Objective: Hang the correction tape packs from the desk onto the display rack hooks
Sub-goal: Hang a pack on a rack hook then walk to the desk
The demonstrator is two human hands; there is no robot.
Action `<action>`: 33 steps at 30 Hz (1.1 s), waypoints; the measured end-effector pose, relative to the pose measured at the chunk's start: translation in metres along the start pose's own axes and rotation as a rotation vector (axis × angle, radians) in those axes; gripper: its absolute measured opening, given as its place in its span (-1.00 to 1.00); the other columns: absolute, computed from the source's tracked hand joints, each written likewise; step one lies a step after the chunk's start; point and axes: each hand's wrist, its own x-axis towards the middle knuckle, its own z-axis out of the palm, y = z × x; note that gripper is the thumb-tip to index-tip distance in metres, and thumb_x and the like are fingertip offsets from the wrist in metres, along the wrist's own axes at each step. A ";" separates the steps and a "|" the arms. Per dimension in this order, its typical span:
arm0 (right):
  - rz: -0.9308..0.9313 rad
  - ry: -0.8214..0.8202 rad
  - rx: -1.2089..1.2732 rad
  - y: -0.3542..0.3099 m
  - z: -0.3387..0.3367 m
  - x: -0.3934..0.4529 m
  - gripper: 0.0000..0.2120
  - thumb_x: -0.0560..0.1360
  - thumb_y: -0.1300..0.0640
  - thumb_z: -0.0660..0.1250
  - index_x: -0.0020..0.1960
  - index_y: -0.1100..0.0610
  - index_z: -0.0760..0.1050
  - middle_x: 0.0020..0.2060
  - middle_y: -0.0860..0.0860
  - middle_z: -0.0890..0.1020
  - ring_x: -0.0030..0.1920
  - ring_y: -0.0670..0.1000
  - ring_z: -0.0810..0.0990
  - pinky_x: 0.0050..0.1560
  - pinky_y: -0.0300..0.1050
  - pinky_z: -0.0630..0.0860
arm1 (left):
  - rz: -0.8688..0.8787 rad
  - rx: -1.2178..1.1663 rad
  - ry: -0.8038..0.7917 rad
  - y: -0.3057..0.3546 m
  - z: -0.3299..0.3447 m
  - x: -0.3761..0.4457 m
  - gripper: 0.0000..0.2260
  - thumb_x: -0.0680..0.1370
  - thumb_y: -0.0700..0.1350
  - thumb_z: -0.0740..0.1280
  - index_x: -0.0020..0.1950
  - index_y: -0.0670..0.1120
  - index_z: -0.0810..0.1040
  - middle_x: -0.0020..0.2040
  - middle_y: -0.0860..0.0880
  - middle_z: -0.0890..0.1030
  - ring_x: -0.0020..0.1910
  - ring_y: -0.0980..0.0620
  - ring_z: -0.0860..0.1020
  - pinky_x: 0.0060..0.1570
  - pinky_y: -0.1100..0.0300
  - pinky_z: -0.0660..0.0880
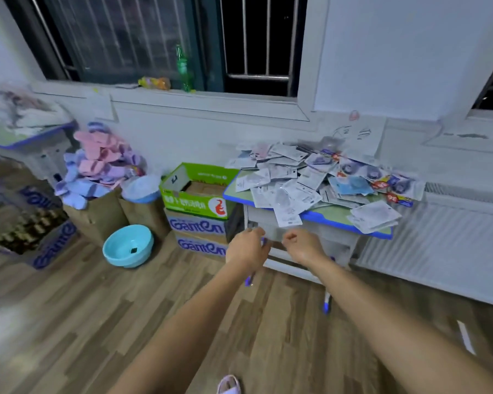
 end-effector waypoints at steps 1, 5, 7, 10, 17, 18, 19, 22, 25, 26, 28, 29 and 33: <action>0.010 0.002 -0.009 -0.006 0.006 0.024 -0.83 0.49 0.23 0.23 -0.22 0.20 0.56 -0.21 0.16 0.58 -0.09 0.16 0.54 -0.05 -0.08 0.47 | 0.000 0.000 -0.009 -0.010 -0.003 0.023 -0.72 0.59 0.01 0.24 0.21 -0.12 0.50 0.12 -0.15 0.56 0.11 -0.17 0.53 -0.06 0.07 0.42; 0.099 -0.010 -0.009 -0.027 0.026 0.113 -0.89 0.47 0.25 0.26 -0.22 0.20 0.49 -0.19 0.21 0.58 -0.04 0.18 0.57 -0.11 -0.08 0.44 | 0.015 0.034 -0.071 -0.047 -0.017 0.114 -0.72 0.58 0.01 0.27 0.16 -0.16 0.48 0.12 -0.18 0.54 0.11 -0.20 0.51 0.05 -0.01 0.48; 0.146 -0.016 -0.006 -0.032 0.032 0.151 -0.93 0.50 0.22 0.25 -0.11 0.17 0.50 -0.07 0.17 0.61 0.06 0.18 0.56 -0.11 -0.10 0.41 | 0.019 0.046 -0.106 -0.061 -0.023 0.154 -0.68 0.57 0.01 0.28 0.22 -0.16 0.45 0.17 -0.19 0.52 0.17 -0.20 0.48 0.10 -0.02 0.45; 0.210 -0.009 -0.004 -0.035 0.035 0.206 -0.76 0.54 0.14 0.25 0.18 0.18 0.49 0.16 0.11 0.57 0.19 0.14 0.50 0.01 -0.16 0.39 | 0.025 0.057 -0.139 -0.075 -0.028 0.212 -0.60 0.58 0.00 0.27 0.36 -0.15 0.38 0.28 -0.19 0.46 0.27 -0.20 0.43 0.20 -0.02 0.41; 0.217 0.054 -0.001 -0.040 0.025 0.338 -0.70 0.55 0.14 0.24 0.26 0.18 0.47 0.22 0.10 0.55 0.24 0.11 0.50 0.08 -0.21 0.39 | 0.070 0.086 -0.204 -0.082 -0.015 0.351 -0.50 0.60 0.06 0.23 0.47 -0.11 0.25 0.41 -0.14 0.35 0.38 -0.13 0.33 0.33 0.00 0.32; 0.205 0.068 0.001 -0.041 0.022 0.361 -0.68 0.55 0.14 0.24 0.29 0.18 0.45 0.24 0.10 0.54 0.24 0.10 0.50 0.05 -0.23 0.38 | 0.074 0.088 -0.201 -0.081 -0.012 0.372 -0.50 0.60 0.07 0.23 0.47 -0.11 0.25 0.41 -0.14 0.35 0.38 -0.13 0.33 0.33 0.01 0.32; 0.190 0.084 0.002 -0.043 0.018 0.377 -0.67 0.55 0.14 0.24 0.31 0.17 0.43 0.25 0.10 0.53 0.24 0.09 0.49 0.04 -0.23 0.37 | 0.071 0.086 -0.204 -0.080 -0.011 0.387 -0.51 0.60 0.06 0.23 0.47 -0.12 0.25 0.40 -0.14 0.36 0.38 -0.13 0.33 0.33 0.02 0.31; 0.172 0.128 0.031 -0.042 0.008 0.441 -0.65 0.56 0.15 0.25 0.33 0.19 0.40 0.27 0.12 0.50 0.27 0.11 0.46 0.12 -0.16 0.40 | 0.049 0.074 -0.224 -0.077 -0.003 0.447 -0.50 0.61 0.06 0.21 0.48 -0.13 0.24 0.40 -0.15 0.34 0.36 -0.15 0.34 0.33 0.04 0.29; 0.160 0.168 -0.019 -0.042 -0.002 0.495 -0.62 0.55 0.16 0.27 0.35 0.19 0.37 0.31 0.14 0.42 0.32 0.13 0.39 0.24 -0.05 0.38 | -0.014 0.056 -0.231 -0.076 0.000 0.501 -0.51 0.61 0.07 0.21 0.47 -0.11 0.23 0.40 -0.16 0.33 0.36 -0.17 0.33 0.30 0.00 0.33; 0.154 0.191 -0.054 -0.040 -0.005 0.510 -0.60 0.54 0.17 0.28 0.36 0.19 0.36 0.32 0.14 0.41 0.33 0.13 0.35 0.26 -0.03 0.37 | -0.033 0.053 -0.225 -0.075 0.001 0.516 -0.50 0.61 0.08 0.21 0.47 -0.12 0.22 0.39 -0.16 0.33 0.35 -0.17 0.33 0.29 -0.01 0.34; 0.146 0.218 -0.132 -0.036 -0.010 0.534 -0.53 0.52 0.15 0.31 0.40 0.17 0.31 0.36 0.12 0.36 0.38 0.13 0.30 0.29 -0.01 0.33 | -0.088 0.037 -0.227 -0.075 0.005 0.542 -0.48 0.61 0.09 0.21 0.48 -0.13 0.20 0.39 -0.17 0.32 0.36 -0.18 0.32 0.28 -0.03 0.35; 0.140 0.218 -0.191 -0.033 -0.012 0.543 -0.48 0.51 0.12 0.32 0.42 0.16 0.27 0.39 0.11 0.33 0.40 0.12 0.27 0.31 -0.01 0.31 | -0.112 0.031 -0.234 -0.075 0.007 0.553 -0.46 0.61 0.10 0.20 0.48 -0.14 0.18 0.39 -0.19 0.31 0.35 -0.19 0.32 0.27 -0.04 0.35; 0.172 0.152 -0.336 -0.015 -0.015 0.571 -0.28 0.47 0.04 0.34 0.49 0.17 0.07 0.50 0.11 0.14 0.51 0.12 0.05 0.49 0.04 0.07 | -0.174 -0.024 -0.260 -0.077 0.019 0.594 -0.48 0.59 0.12 0.22 0.42 -0.15 0.20 0.33 -0.22 0.37 0.30 -0.21 0.36 0.22 -0.06 0.38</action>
